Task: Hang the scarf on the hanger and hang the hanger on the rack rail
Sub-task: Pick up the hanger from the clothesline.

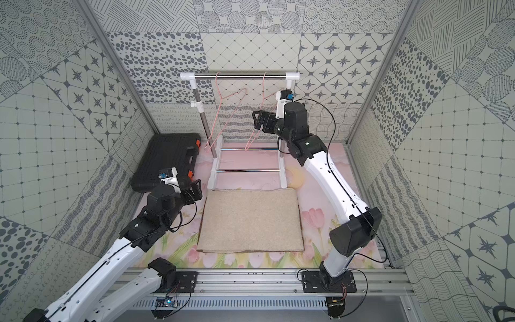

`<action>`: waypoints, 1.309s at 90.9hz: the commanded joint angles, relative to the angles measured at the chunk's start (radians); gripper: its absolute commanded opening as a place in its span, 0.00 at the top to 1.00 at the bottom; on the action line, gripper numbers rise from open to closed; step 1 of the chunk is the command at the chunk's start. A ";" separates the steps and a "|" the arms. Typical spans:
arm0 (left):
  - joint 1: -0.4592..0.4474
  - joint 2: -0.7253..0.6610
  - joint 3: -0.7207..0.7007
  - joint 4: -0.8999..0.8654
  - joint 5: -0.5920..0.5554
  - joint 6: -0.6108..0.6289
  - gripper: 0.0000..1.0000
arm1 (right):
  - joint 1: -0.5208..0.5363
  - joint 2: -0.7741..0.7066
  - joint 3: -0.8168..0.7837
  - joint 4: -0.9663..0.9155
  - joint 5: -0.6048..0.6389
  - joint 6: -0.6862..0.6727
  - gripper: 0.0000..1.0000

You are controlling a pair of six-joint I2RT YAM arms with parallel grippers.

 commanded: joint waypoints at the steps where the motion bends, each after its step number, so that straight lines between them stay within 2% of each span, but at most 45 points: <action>1: -0.024 -0.012 0.003 -0.116 0.007 -0.103 0.01 | 0.027 0.059 0.100 -0.029 0.095 -0.084 0.08; 23: -0.032 -0.011 -0.005 -0.117 0.036 -0.115 0.01 | 0.048 0.163 0.202 -0.046 0.196 -0.132 0.16; 35: -0.032 -0.005 -0.001 -0.117 0.037 -0.100 0.01 | 0.052 0.208 0.226 -0.047 0.207 -0.130 0.30; 38: -0.032 -0.003 0.000 -0.117 0.037 -0.096 0.01 | 0.053 0.217 0.229 -0.047 0.205 -0.127 0.36; 43: -0.032 -0.001 0.003 -0.115 0.039 -0.092 0.01 | 0.056 0.225 0.235 -0.046 0.205 -0.124 0.51; 51: -0.032 0.005 0.002 -0.111 0.037 -0.084 0.01 | 0.058 0.237 0.249 -0.047 0.204 -0.124 0.68; 57: -0.031 0.009 0.004 -0.105 0.037 -0.076 0.01 | 0.060 0.242 0.260 -0.046 0.201 -0.123 0.88; 62: -0.031 0.009 0.005 -0.100 0.045 -0.070 0.01 | 0.063 0.241 0.267 -0.047 0.202 -0.125 1.00; 91: -0.032 0.017 -0.004 -0.008 0.085 -0.032 0.02 | 0.087 0.171 0.275 -0.048 0.205 -0.144 1.00; 104: -0.031 0.031 0.001 0.041 0.091 -0.054 0.01 | 0.086 0.108 0.230 -0.054 0.166 -0.132 1.00; 119: -0.032 0.070 0.044 0.048 0.120 -0.069 0.01 | 0.086 -0.010 0.099 -0.074 0.097 -0.103 1.00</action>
